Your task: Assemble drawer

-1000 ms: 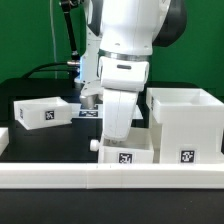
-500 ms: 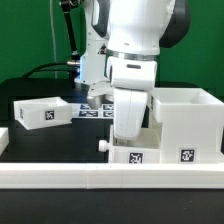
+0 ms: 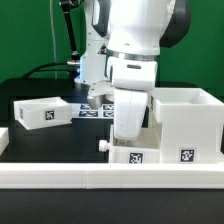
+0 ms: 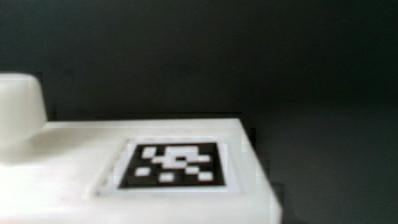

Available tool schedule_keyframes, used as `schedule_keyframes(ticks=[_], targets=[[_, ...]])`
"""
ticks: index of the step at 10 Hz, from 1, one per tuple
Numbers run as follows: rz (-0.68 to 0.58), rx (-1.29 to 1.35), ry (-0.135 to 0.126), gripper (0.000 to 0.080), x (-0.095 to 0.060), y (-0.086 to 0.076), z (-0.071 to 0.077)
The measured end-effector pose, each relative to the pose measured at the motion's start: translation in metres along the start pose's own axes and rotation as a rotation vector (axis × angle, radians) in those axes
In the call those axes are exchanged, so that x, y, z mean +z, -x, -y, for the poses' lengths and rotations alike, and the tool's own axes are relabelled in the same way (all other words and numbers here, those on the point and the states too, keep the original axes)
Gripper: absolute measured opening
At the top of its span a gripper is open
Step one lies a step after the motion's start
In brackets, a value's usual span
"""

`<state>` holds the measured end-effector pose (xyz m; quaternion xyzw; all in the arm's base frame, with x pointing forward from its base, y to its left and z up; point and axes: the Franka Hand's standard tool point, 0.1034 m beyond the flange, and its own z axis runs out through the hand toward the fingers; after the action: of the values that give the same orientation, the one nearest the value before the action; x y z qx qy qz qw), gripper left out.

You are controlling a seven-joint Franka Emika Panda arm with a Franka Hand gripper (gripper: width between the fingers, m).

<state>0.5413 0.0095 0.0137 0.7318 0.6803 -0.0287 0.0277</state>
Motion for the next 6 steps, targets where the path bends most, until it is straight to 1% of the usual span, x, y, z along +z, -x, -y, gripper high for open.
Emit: schedule_keyframes(ticks=[1,4,5,6], targets=[[0.004,0.003,-0.005,0.0041,-0.0002,-0.0001,-0.0013],[0.006,-0.001,-0.006,0.0041,0.0009,0.0018,-0.0033],[0.005,-0.001,-0.003,0.0041,0.0013,0.0030,-0.0035],[-0.001,-0.005,0.014,0.0041,0.0023,0.0026,-0.0033]])
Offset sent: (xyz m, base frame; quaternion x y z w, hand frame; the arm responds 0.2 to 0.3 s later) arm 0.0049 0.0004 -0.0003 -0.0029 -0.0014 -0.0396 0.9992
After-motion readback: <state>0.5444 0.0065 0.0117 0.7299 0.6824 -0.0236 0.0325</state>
